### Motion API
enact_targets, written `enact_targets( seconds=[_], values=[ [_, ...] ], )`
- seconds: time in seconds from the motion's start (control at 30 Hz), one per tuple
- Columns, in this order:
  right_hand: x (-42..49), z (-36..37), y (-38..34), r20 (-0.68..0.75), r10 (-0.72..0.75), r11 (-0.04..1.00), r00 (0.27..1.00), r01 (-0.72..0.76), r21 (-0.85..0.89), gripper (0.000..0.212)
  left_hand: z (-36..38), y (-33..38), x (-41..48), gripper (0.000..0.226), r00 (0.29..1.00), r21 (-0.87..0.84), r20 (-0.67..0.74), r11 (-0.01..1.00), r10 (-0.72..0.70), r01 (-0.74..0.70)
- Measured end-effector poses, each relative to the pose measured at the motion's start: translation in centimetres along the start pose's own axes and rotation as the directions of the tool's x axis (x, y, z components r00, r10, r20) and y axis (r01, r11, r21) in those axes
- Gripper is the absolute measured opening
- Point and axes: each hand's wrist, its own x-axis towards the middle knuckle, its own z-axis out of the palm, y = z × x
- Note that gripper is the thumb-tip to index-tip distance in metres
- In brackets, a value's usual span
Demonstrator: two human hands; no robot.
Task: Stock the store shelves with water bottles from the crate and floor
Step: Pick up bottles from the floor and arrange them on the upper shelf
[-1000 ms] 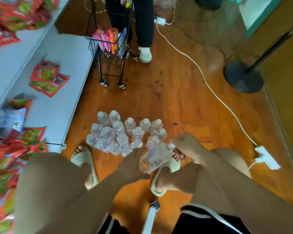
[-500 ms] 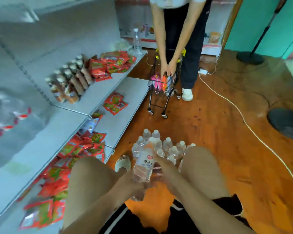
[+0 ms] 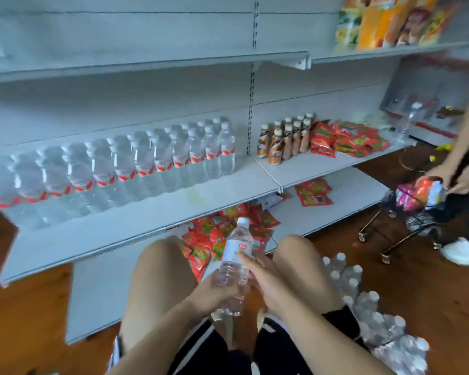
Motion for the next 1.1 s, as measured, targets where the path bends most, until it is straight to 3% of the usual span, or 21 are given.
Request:
enact_targets(
  seconds=[0.1, 0.2, 0.33, 0.4, 0.57, 0.77, 0.93, 1.1],
  values=[
    [0.7, 1.8, 0.4, 0.087, 0.015, 0.999, 0.996, -0.012, -0.038, 0.055, -1.8, -0.9, -1.5, 0.046, 0.997, -0.045, -0.073, 0.999, -0.012, 0.009],
    [0.7, 3.3, -0.1, 0.213, 0.014, 0.999, 0.977, -0.002, -0.054, 0.056, -2.9, -1.3, -2.6, 0.020, 0.995, -0.083, -0.103, 0.997, -0.007, -0.001],
    [1.0, 4.5, -1.1, 0.321, -0.002, 0.992, 0.947, 0.041, -0.116, 0.043, -4.2, -1.0, -3.9, 0.055, 0.981, -0.099, -0.196, 0.995, -0.012, -0.007],
    [1.1, 5.8, -2.7, 0.395, -0.047, 0.979, 0.917, 0.121, -0.166, 0.035, -5.2, 0.3, -5.3, 0.056, 0.959, -0.075, -0.282, 0.996, 0.026, -0.049],
    [2.0, 11.9, -9.8, 0.586, -0.260, 0.880, 0.768, 0.438, -0.183, 0.048, -9.4, 6.2, -8.9, 0.050, 0.839, 0.028, -0.508, 0.978, 0.194, -0.209],
    [-0.5, 18.6, -20.0, 0.702, -0.469, 0.619, 0.536, 0.766, -0.172, 0.048, -13.9, 14.9, -14.1, 0.063, 0.654, 0.251, -0.634, 0.910, 0.412, -0.329],
    [-3.0, 22.5, -25.5, 0.714, -0.586, 0.462, 0.383, 0.882, -0.094, 0.051, -15.5, 20.9, -17.5, 0.058, 0.585, 0.451, -0.595, 0.831, 0.551, -0.325],
    [-2.8, 26.1, -32.0, 0.686, -0.645, 0.469, 0.337, 0.883, 0.006, 0.052, -18.2, 27.0, -19.6, 0.061, 0.508, 0.588, -0.567, 0.751, 0.648, -0.301]
  ],
)
